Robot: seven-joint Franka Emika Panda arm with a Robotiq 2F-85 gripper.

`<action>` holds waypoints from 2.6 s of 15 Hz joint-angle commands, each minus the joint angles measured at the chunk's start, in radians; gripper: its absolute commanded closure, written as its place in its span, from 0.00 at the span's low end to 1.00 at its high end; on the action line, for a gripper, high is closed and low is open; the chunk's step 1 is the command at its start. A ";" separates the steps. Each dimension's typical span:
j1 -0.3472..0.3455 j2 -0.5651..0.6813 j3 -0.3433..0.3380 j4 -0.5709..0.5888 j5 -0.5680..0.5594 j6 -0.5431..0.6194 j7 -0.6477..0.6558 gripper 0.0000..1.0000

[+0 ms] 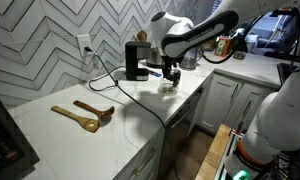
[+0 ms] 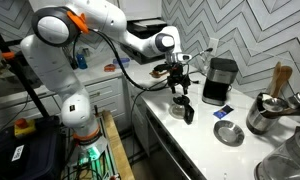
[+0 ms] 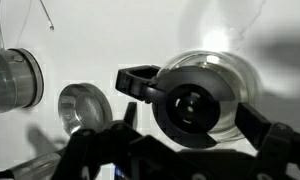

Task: Open the black lid of the coffee jar

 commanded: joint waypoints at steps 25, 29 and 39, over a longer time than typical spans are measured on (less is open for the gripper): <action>-0.010 0.102 -0.012 0.037 -0.083 0.049 0.137 0.00; -0.009 0.094 -0.010 0.042 -0.104 0.037 0.143 0.00; -0.017 0.061 -0.016 0.070 -0.147 -0.023 0.154 0.00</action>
